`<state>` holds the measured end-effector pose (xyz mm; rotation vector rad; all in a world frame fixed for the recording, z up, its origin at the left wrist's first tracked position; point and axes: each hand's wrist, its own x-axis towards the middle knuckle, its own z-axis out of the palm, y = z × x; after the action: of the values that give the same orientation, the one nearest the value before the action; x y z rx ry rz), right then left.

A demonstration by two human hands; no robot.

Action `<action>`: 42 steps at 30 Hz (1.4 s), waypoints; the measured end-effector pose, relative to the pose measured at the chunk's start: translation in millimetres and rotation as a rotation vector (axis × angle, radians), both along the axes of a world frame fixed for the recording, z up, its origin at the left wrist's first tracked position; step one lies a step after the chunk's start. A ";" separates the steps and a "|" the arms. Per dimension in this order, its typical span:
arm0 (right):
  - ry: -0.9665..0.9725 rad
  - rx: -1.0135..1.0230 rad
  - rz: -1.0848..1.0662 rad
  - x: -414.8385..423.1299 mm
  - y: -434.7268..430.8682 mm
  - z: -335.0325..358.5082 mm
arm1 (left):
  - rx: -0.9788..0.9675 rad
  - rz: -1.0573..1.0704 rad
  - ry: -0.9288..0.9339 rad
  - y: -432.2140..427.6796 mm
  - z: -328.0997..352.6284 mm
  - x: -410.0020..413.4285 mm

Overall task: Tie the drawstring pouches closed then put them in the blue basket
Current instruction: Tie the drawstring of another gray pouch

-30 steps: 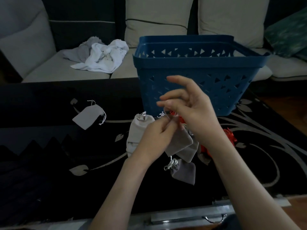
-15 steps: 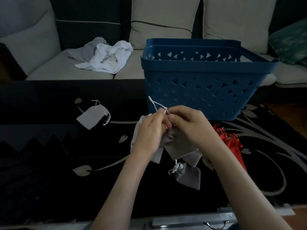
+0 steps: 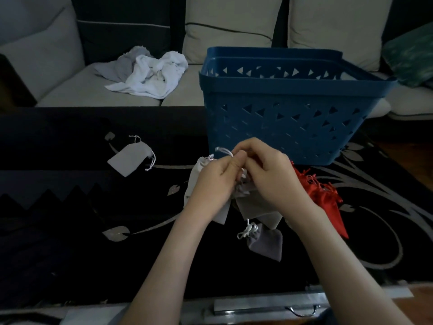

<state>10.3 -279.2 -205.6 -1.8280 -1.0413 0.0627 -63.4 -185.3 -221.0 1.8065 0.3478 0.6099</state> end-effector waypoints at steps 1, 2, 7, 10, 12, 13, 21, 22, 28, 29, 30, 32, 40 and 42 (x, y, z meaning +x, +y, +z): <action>0.011 0.012 -0.007 -0.2 -0.7 0.0 | -0.014 0.004 0.000 -1.0 0.5 -0.4; 0.026 0.024 -0.019 0.2 -1.4 0.0 | -0.047 0.008 0.003 -2.7 2.2 -0.7; 0.286 0.211 -0.071 4.3 -6.2 5.2 | -0.341 0.029 -0.039 -4.3 10.7 -0.9; 0.506 0.222 0.145 3.7 -10.2 9.4 | -0.375 -0.004 -0.088 -0.9 6.8 -0.2; 0.487 0.099 0.231 3.3 -10.4 7.5 | -0.378 -0.004 -0.085 0.1 4.4 0.1; 0.437 0.046 0.234 3.3 -9.0 6.6 | -0.390 0.006 -0.079 0.6 3.9 0.8; 0.337 0.000 0.038 8.8 -4.5 1.3 | -0.344 0.120 -0.123 7.7 0.3 -0.2; 0.346 0.005 0.017 9.8 -4.2 1.4 | -0.345 0.096 -0.124 8.4 1.4 -0.8; 0.383 0.082 -0.027 10.0 -5.8 3.0 | -0.257 0.085 -0.105 3.9 5.3 -6.8; 0.365 0.094 -0.022 9.1 -5.9 3.9 | -0.153 0.137 -0.086 7.6 1.1 -5.7; 0.352 0.105 -0.015 8.0 -6.3 4.9 | 0.005 0.205 -0.045 10.7 -3.3 -4.8; 0.333 0.111 0.011 5.7 -7.1 7.6 | 0.311 0.323 0.058 12.0 -9.7 -4.5; 0.553 -0.013 0.145 0.2 -4.3 7.0 | 0.616 0.472 -0.163 -5.5 -8.7 -7.0; 0.579 -0.010 0.173 -1.4 -3.9 7.5 | 0.592 0.473 -0.183 -6.9 -10.8 -4.6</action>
<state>8.9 -283.1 -198.1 -1.5797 -0.7756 0.6616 -68.0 -192.2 -231.8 2.2178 0.5122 1.3079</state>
